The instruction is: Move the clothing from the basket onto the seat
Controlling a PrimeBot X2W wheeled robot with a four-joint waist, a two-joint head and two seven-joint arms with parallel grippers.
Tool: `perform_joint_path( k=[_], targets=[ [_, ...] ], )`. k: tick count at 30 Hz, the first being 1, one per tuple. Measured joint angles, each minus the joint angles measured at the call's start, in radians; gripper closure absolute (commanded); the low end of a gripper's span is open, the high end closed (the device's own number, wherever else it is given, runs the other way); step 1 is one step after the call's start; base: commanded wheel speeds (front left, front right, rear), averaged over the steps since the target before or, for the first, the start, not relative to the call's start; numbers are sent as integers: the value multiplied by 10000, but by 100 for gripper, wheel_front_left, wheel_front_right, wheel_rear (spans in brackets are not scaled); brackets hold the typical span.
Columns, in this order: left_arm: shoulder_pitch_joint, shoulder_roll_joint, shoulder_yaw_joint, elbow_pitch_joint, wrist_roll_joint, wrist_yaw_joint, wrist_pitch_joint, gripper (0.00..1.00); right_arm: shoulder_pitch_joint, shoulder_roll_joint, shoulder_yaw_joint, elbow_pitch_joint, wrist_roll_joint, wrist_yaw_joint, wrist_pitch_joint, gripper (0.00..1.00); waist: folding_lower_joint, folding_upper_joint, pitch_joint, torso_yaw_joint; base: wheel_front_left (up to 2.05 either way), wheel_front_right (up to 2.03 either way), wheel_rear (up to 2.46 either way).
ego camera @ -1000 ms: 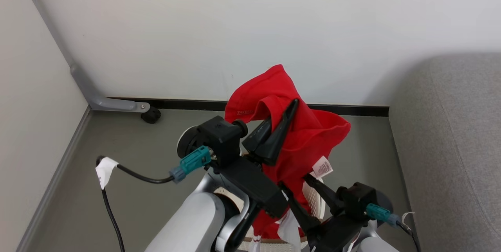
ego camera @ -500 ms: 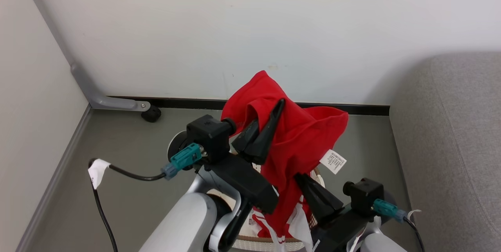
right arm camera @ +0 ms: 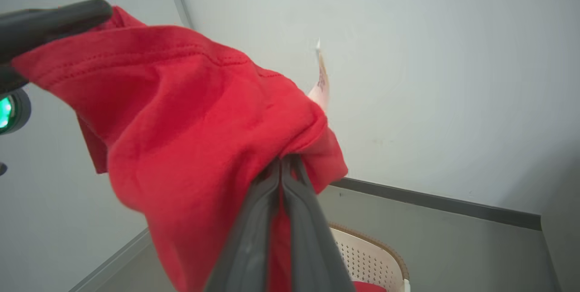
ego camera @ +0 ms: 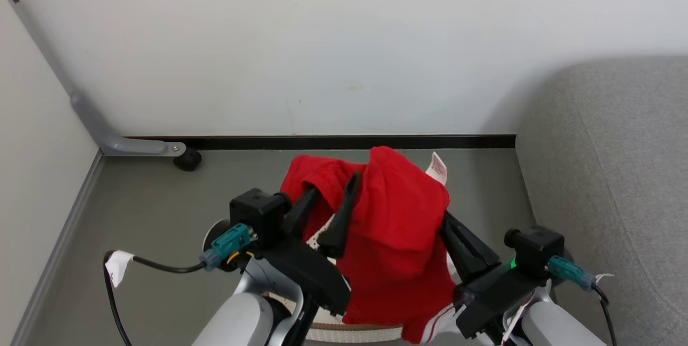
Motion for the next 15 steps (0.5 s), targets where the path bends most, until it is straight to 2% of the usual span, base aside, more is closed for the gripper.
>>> perform_joint_path(
  k=[10,15],
  targets=[
    [1004,150,-445,213,38,-23,-364,0,60,-318,-665,-499,130,0,0,100,0,0,63,-561,0,0,0],
    [1228,242,-623,238,127,-196,-612,0,113,-470,-729,-763,113,0,0,100,0,0,88,-837,0,0,0]
  ],
)
